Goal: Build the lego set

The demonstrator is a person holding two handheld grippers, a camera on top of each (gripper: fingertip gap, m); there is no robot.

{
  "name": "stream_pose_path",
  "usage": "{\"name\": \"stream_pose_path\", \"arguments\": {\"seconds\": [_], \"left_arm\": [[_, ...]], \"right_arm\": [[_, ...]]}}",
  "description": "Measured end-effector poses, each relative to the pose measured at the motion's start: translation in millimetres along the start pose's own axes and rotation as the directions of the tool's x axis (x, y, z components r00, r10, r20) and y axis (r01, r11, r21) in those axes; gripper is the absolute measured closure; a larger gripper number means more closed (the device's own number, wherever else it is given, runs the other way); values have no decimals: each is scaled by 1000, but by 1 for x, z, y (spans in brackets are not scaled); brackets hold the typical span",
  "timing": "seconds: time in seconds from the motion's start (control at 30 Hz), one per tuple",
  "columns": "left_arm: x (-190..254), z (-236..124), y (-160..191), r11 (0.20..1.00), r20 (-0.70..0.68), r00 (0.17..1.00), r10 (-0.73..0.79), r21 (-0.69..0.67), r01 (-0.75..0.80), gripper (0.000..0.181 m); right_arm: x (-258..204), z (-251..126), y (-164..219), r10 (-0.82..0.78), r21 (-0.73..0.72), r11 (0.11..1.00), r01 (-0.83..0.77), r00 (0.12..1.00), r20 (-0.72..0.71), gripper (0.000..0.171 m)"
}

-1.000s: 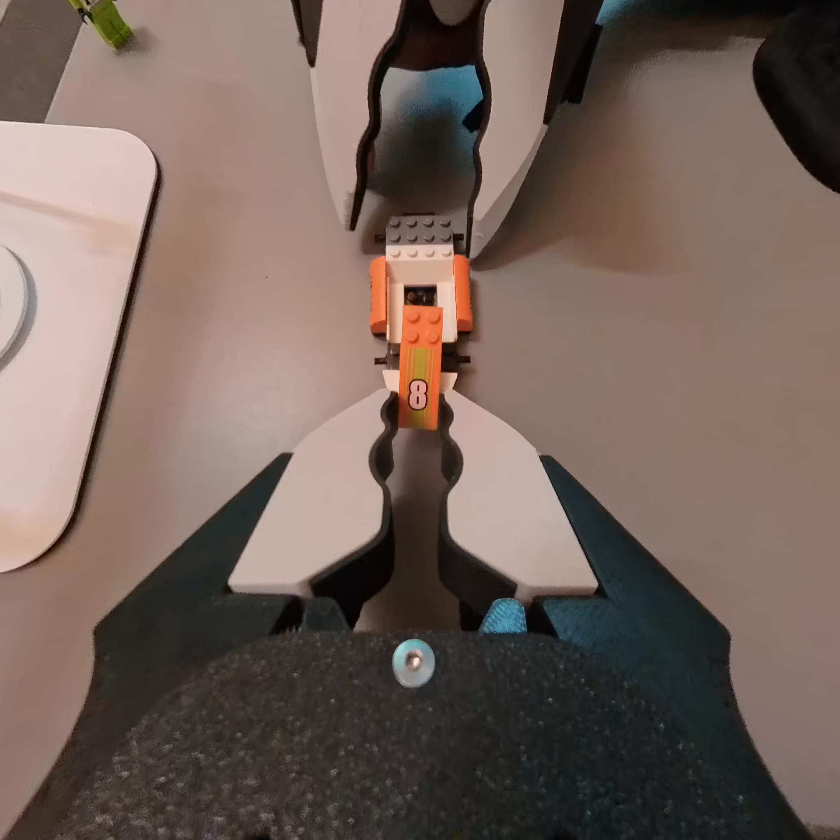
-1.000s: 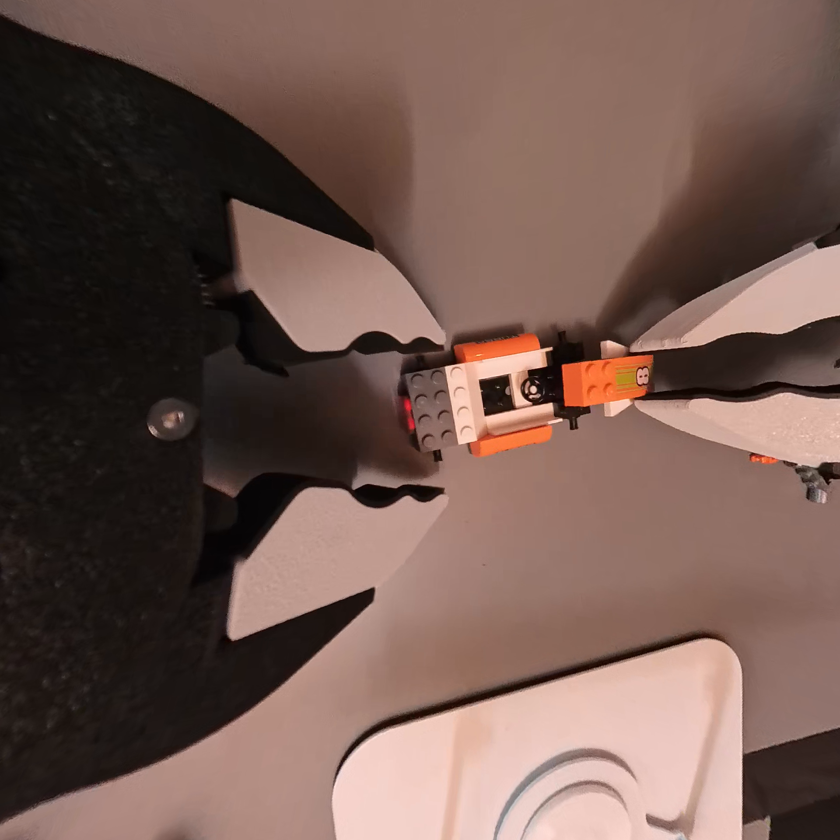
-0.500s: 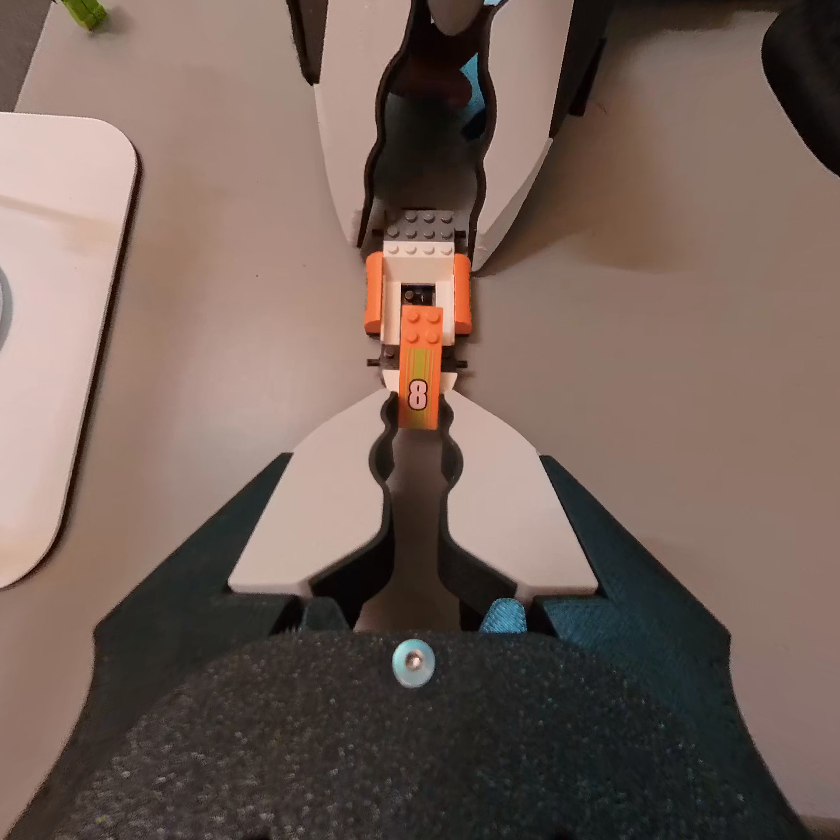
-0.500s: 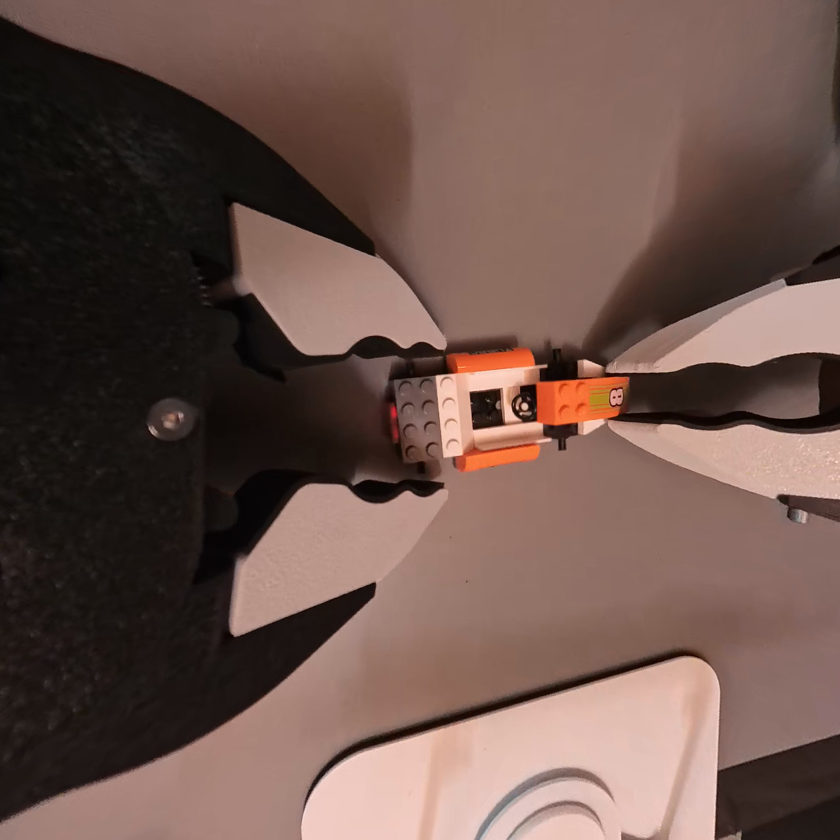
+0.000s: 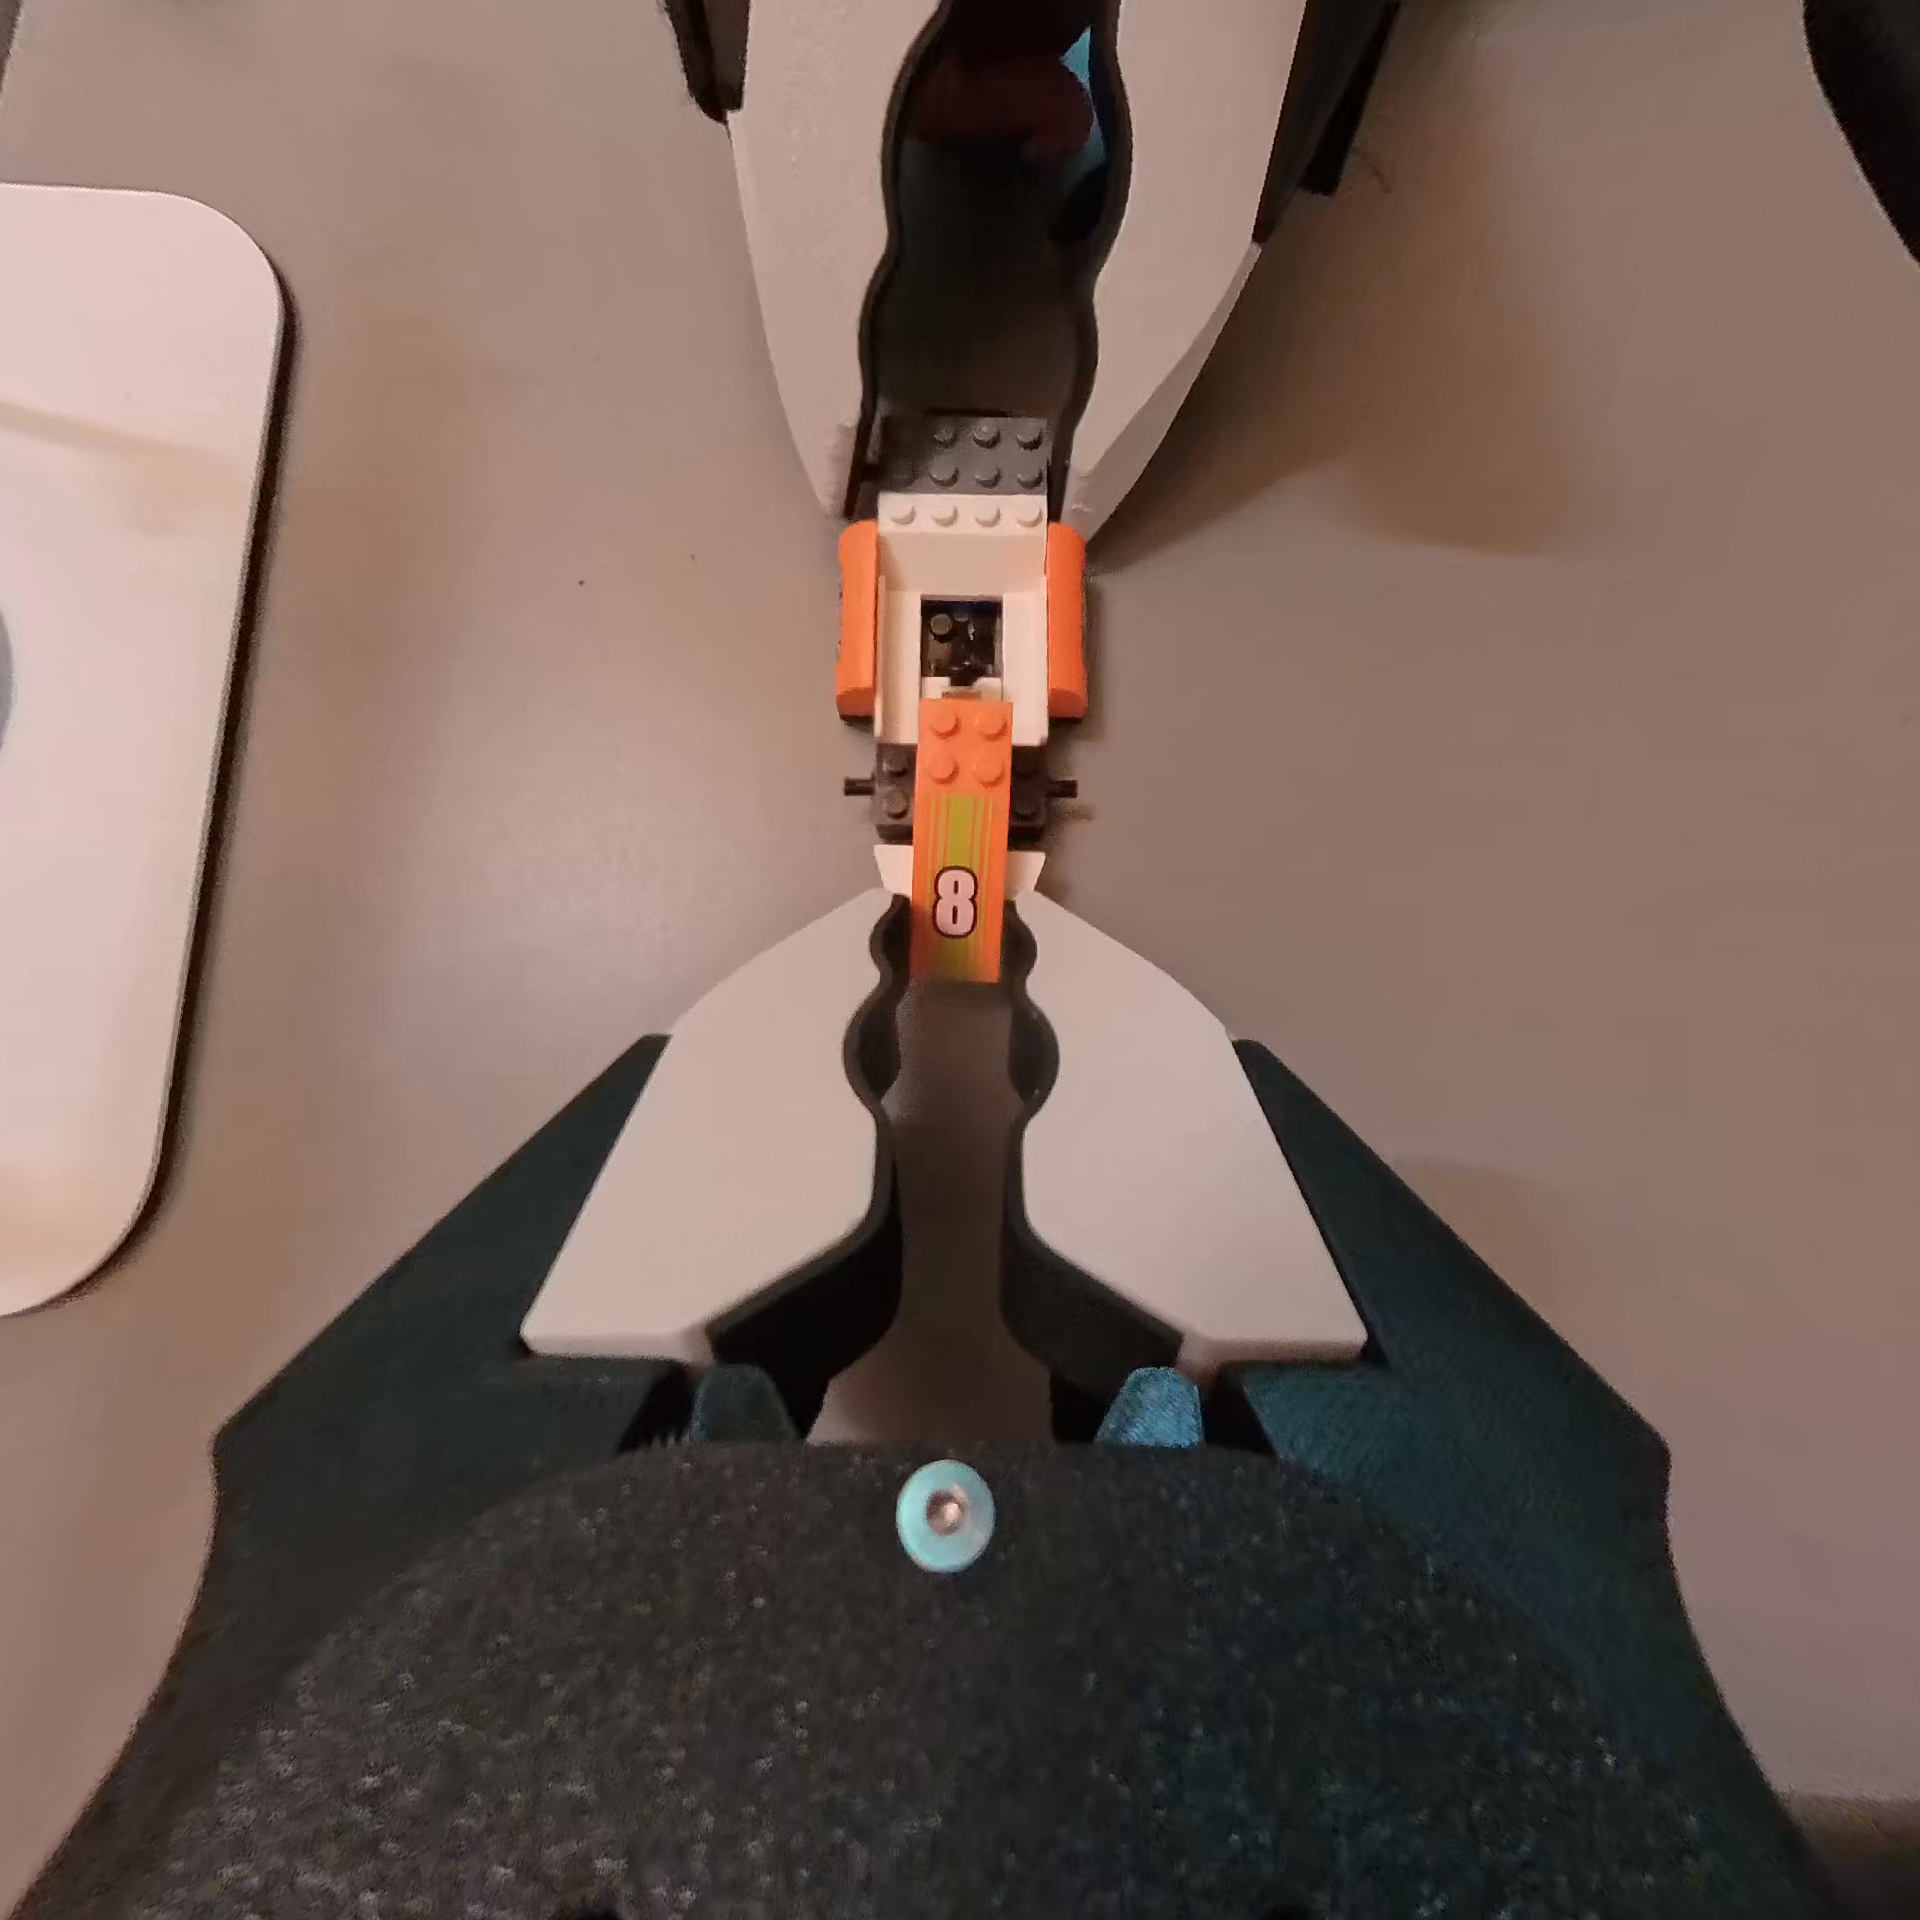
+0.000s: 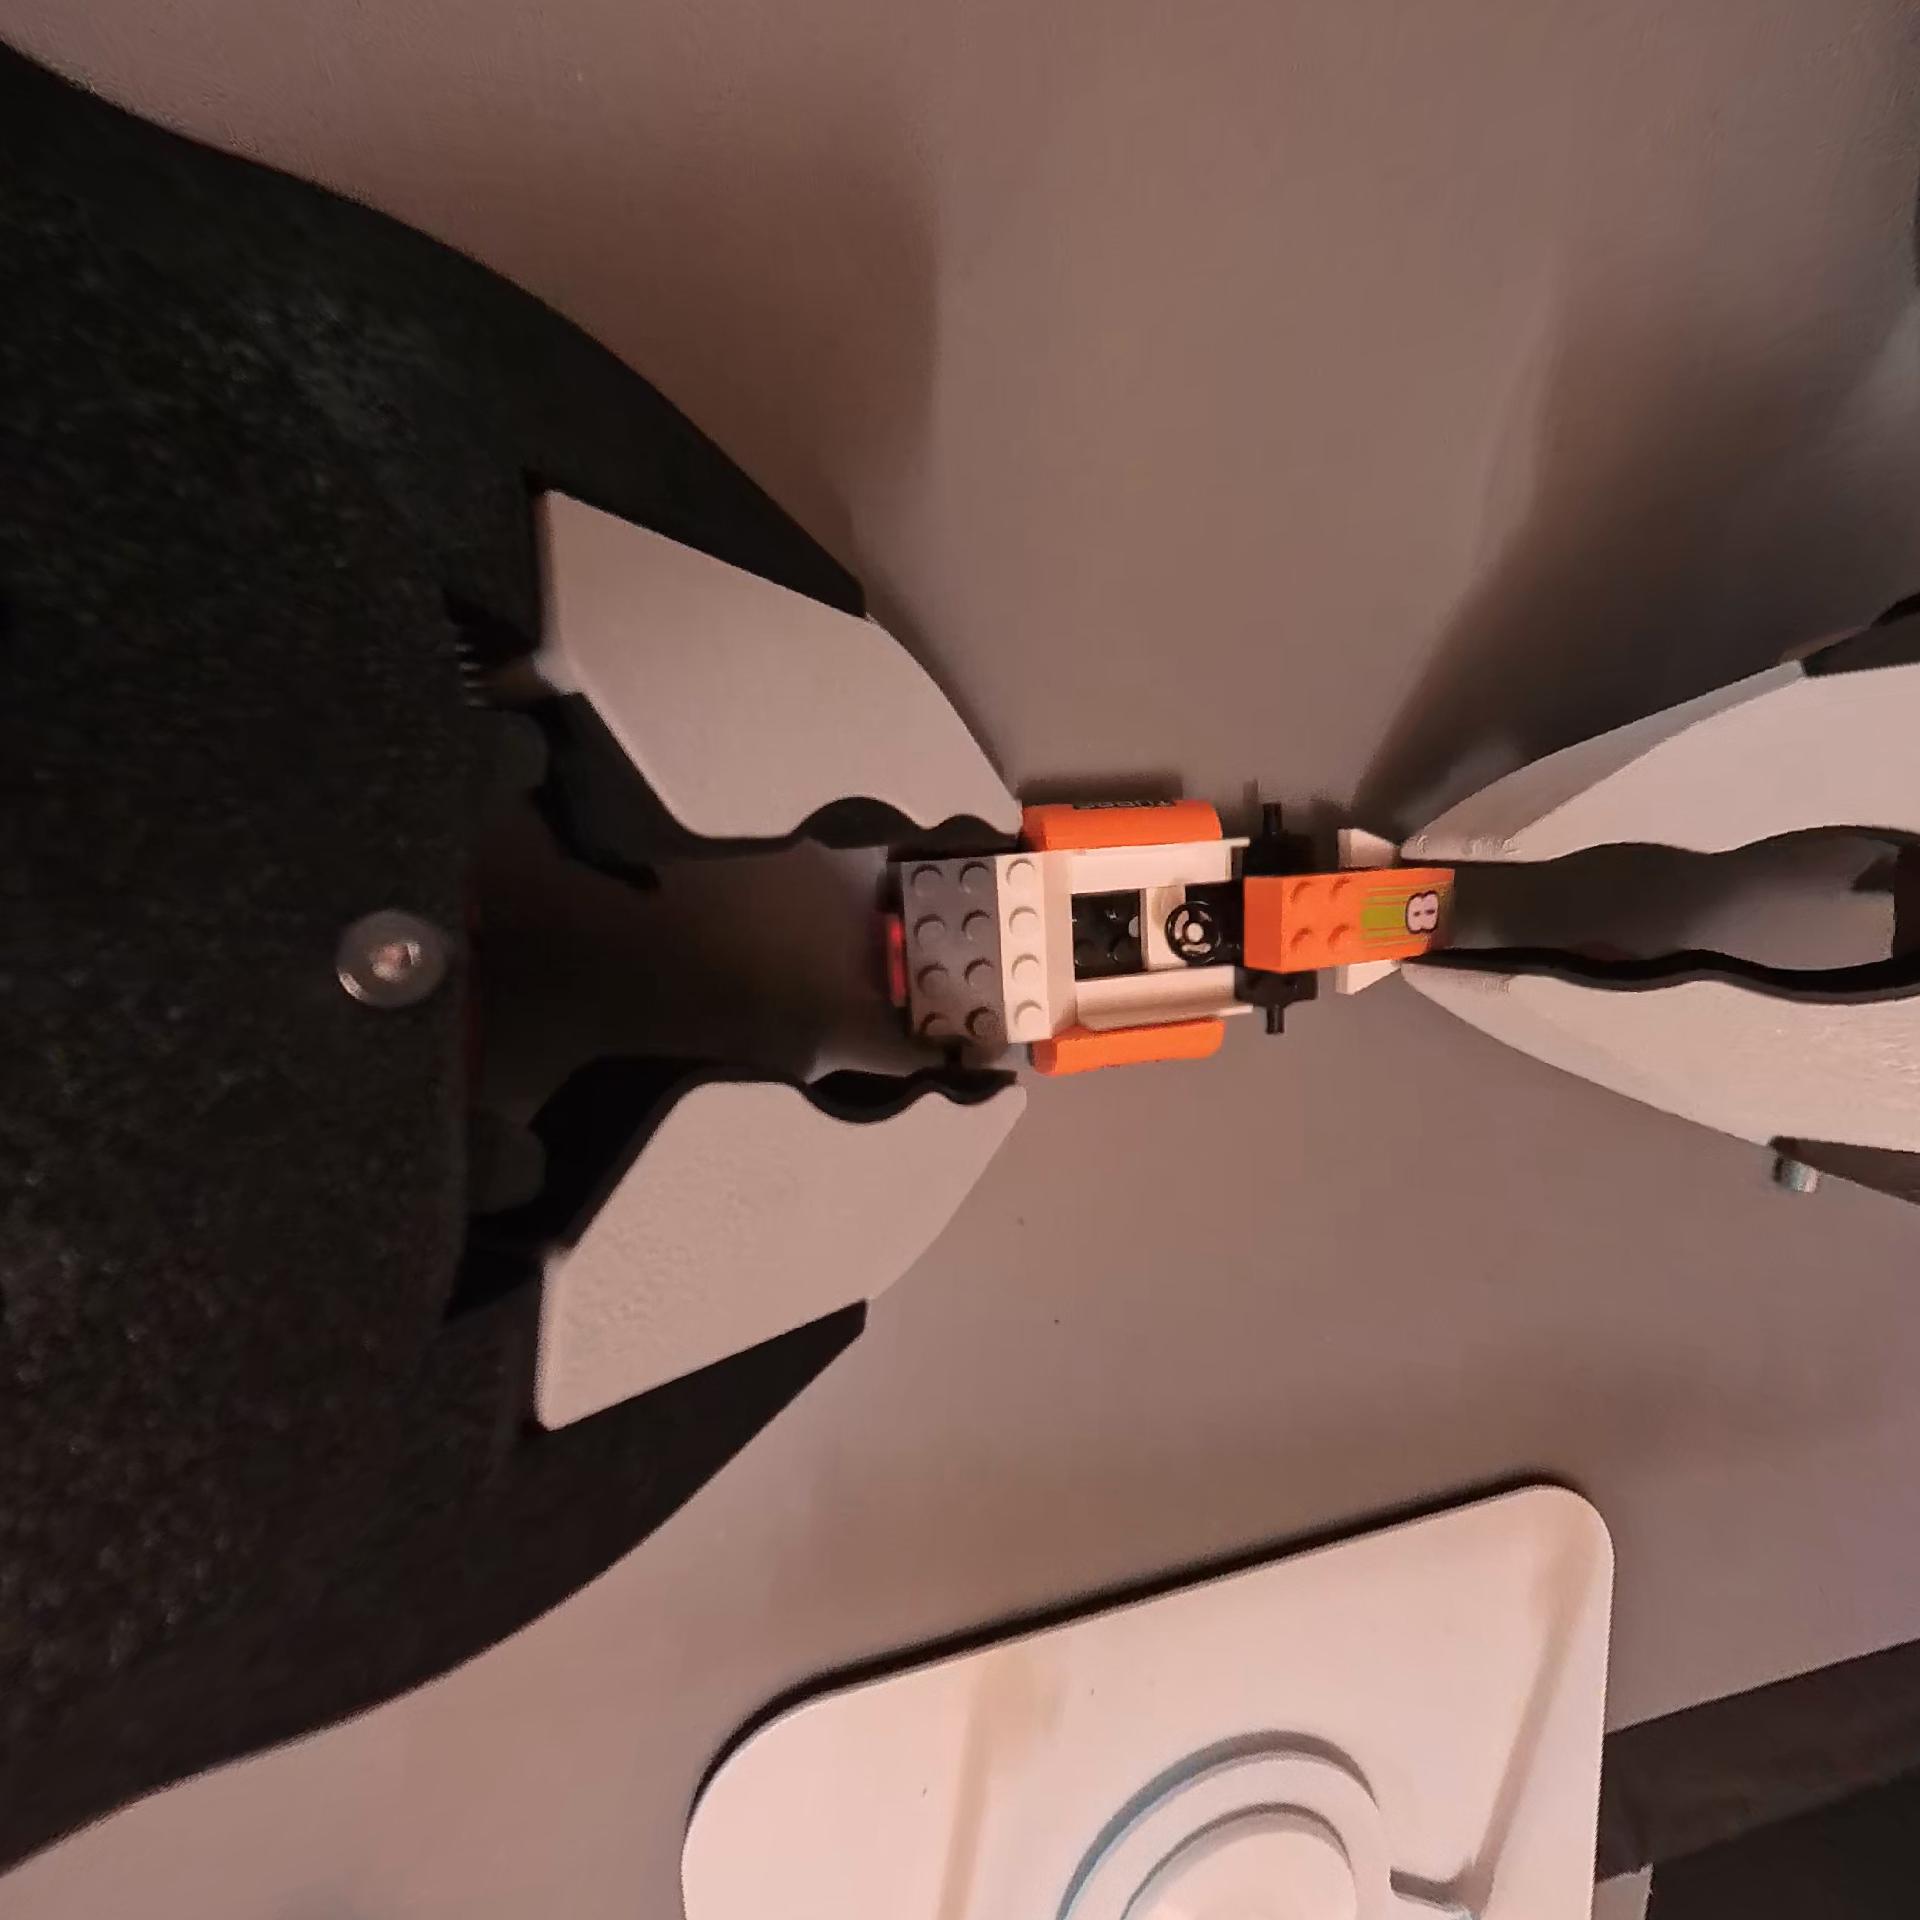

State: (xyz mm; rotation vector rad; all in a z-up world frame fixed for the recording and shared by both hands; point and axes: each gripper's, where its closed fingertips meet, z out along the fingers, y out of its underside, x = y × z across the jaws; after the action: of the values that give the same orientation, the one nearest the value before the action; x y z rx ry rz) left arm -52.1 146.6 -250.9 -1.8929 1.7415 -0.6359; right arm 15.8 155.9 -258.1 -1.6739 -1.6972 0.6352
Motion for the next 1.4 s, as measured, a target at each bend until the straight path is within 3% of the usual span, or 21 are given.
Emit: {"name": "stream_pose_path", "arguments": {"seconds": [0.47, 0.83, 1.13, 1.27, 1.4], "left_arm": [[3, 7, 3, 988, -10, 998, -57, -143, 55, 165], [3, 9, 2, 986, -7, 997, -71, -150, 69, 165], [0, 3, -3, 992, 12, 998, -59, -113, 60, 158], [-2, -4, -22, 998, 17, 998, -66, 9, 66, 169], [2, 5, -30, 998, 1, 999, -54, 34, 54, 178]], "right_arm": [[0, 0, 0, -13, 1, 1000, 13, 1000, 2, 135], [-1, -1, 0, -8, 3, 1000, 8, 1000, 5, 134], [-1, -2, 0, 1, 11, 1000, -1, 1000, 11, 133], [-1, -4, 0, 5, 13, 1000, -6, 1000, 15, 133], [-1, -3, 1, 2, 7, 1000, -2, 1000, 14, 133]]}}
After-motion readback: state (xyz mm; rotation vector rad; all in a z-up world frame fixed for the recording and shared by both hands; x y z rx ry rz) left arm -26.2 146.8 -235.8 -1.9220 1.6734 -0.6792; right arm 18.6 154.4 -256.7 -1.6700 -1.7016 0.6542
